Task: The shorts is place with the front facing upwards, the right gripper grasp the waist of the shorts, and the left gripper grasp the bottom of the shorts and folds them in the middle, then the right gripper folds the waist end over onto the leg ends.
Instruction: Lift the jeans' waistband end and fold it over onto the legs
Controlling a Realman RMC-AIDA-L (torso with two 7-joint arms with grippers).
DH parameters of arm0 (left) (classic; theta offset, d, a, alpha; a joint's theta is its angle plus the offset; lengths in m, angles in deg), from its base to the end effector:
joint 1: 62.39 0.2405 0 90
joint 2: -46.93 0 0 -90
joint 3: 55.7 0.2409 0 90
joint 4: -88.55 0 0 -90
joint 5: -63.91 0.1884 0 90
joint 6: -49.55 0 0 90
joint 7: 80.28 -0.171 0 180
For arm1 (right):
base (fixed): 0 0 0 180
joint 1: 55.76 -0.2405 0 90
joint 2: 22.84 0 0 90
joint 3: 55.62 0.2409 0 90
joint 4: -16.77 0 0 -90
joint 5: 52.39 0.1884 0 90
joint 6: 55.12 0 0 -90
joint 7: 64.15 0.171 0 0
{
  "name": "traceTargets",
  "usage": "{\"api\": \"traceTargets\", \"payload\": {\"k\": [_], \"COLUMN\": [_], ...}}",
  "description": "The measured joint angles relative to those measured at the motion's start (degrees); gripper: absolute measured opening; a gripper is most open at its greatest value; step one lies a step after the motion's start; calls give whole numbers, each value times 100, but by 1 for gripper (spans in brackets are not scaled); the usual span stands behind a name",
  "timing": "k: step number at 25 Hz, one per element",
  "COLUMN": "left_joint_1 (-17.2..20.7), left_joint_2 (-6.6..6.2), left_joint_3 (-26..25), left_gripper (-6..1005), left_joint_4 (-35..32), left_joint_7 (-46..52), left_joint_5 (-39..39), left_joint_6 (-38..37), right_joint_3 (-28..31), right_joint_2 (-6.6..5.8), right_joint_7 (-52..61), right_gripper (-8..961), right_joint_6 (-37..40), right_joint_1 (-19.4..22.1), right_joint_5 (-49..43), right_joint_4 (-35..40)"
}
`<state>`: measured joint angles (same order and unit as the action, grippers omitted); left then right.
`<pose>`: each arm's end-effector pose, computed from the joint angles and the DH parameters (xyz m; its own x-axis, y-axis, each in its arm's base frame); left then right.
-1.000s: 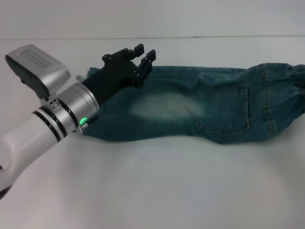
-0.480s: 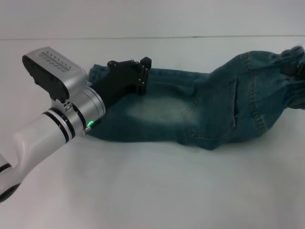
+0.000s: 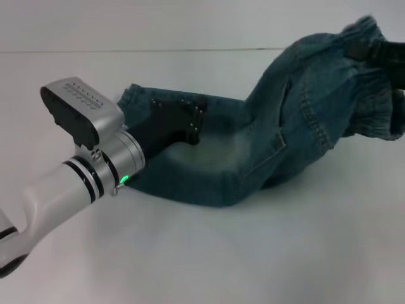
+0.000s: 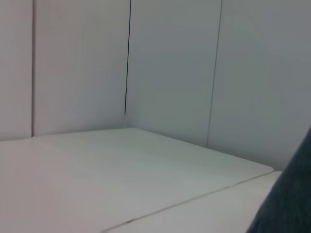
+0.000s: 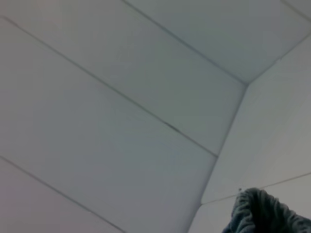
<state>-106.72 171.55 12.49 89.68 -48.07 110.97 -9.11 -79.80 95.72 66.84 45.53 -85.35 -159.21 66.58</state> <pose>-0.1913 0.3644 -0.1080 0.7417 0.1680 0.6493 0.5595 -0.6888 -0.4609 0.2054 0.3271 0.0722 0.1253 -0.7206 -0.6819 -0.8144 -0.4672 0.3441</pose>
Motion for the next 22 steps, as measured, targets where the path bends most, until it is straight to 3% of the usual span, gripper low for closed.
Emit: {"api": "traceTargets", "payload": {"k": [5, 13, 22], "left_joint_1": [-167, -220, -215], "left_joint_2": [0, 0, 0], "left_joint_3": [-4, -41, -52], "left_gripper": [-2, -2, 0], "left_joint_4": [242, 453, 509], "left_joint_7": [18, 94, 348], "left_joint_5": [140, 322, 456], "left_joint_6": [-35, -420, -692], "right_joint_3": [-155, -1334, -2248], "right_joint_2": [-1, -66, -121], "right_joint_7": [113, 205, 370], "right_gripper": [99, 99, 99], "right_joint_6": [-34, -1075, -1829], "right_joint_1": [-313, -987, -1814], "right_joint_5": [-10, -24, -24], "right_joint_4": [2, -31, -149]}}
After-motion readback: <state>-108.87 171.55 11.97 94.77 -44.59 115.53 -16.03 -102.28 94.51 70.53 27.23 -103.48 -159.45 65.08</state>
